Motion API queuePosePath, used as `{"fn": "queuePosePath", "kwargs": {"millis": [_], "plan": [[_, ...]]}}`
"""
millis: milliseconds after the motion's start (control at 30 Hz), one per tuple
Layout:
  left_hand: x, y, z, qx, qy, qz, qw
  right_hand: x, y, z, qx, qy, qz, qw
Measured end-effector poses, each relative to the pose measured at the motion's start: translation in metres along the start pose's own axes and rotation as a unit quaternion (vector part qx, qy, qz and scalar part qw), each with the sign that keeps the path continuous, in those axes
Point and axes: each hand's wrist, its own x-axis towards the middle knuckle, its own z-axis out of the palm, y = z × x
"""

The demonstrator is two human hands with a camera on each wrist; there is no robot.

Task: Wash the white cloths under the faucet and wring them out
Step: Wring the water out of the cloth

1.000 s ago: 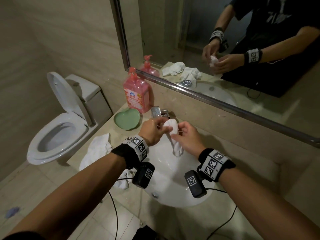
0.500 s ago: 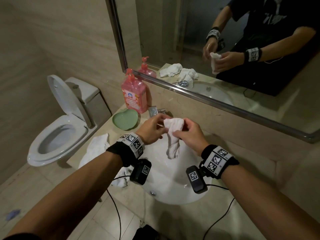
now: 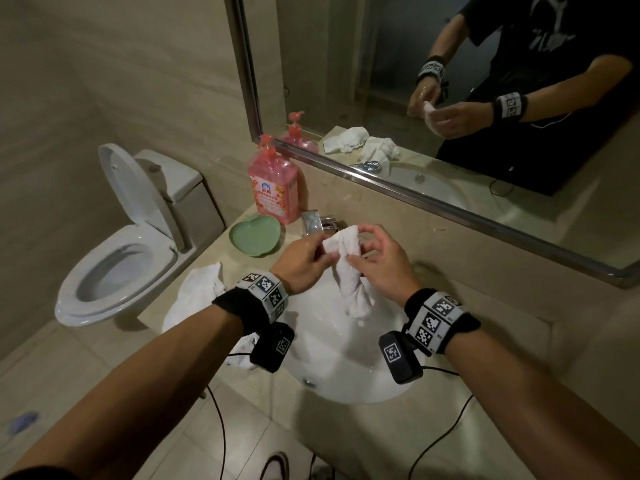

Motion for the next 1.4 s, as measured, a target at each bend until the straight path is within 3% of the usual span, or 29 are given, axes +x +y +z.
{"fn": "queuePosePath", "kwargs": {"millis": [167, 400, 500, 600, 700, 800, 867, 967, 1033, 1100, 1167, 1267, 1400], "plan": [[-0.008, -0.007, -0.004, -0.033, -0.017, 0.004, 0.999, -0.005, -0.009, 0.012, -0.032, -0.028, -0.023, 0.999], [-0.012, -0.034, -0.018, 0.071, -0.005, 0.004, 0.997, -0.012, -0.025, 0.028, -0.001, -0.004, -0.023, 1.000], [-0.012, -0.043, -0.028, 0.115, -0.017, -0.029, 0.993, -0.015, -0.030, 0.028, -0.005, 0.047, -0.018, 0.999], [-0.014, -0.047, -0.033, 0.008, -0.018, -0.016, 1.000, -0.017, -0.035, 0.026, -0.006, 0.062, 0.002, 0.998], [-0.016, -0.040, -0.031, -0.121, -0.042, -0.049, 0.991, -0.027, -0.034, 0.026, 0.001, -0.001, 0.055, 0.999], [-0.019, -0.035, -0.025, -0.138, -0.054, -0.085, 0.985, -0.040, -0.031, 0.030, -0.076, -0.053, 0.086, 0.992], [-0.023, -0.037, -0.022, -0.176, -0.101, -0.109, 0.973, -0.050, -0.030, 0.032, -0.059, -0.017, 0.102, 0.993], [-0.030, -0.045, -0.016, -0.243, -0.172, -0.124, 0.947, -0.068, -0.026, 0.030, -0.013, 0.091, 0.118, 0.989], [-0.033, -0.047, -0.008, -0.290, -0.149, -0.122, 0.937, -0.079, -0.021, 0.029, 0.052, 0.111, 0.129, 0.984], [-0.035, -0.042, 0.004, -0.348, -0.113, -0.142, 0.920, -0.090, -0.015, 0.030, 0.105, 0.064, 0.157, 0.980], [-0.037, -0.035, 0.017, -0.371, -0.081, -0.179, 0.908, -0.100, -0.006, 0.031, 0.080, 0.023, 0.182, 0.980], [-0.041, -0.026, 0.032, -0.369, -0.048, -0.206, 0.905, -0.111, 0.006, 0.025, 0.070, 0.063, 0.204, 0.974], [-0.040, -0.016, 0.042, -0.212, -0.053, -0.210, 0.953, -0.124, 0.021, 0.013, 0.127, 0.152, 0.218, 0.955]]}}
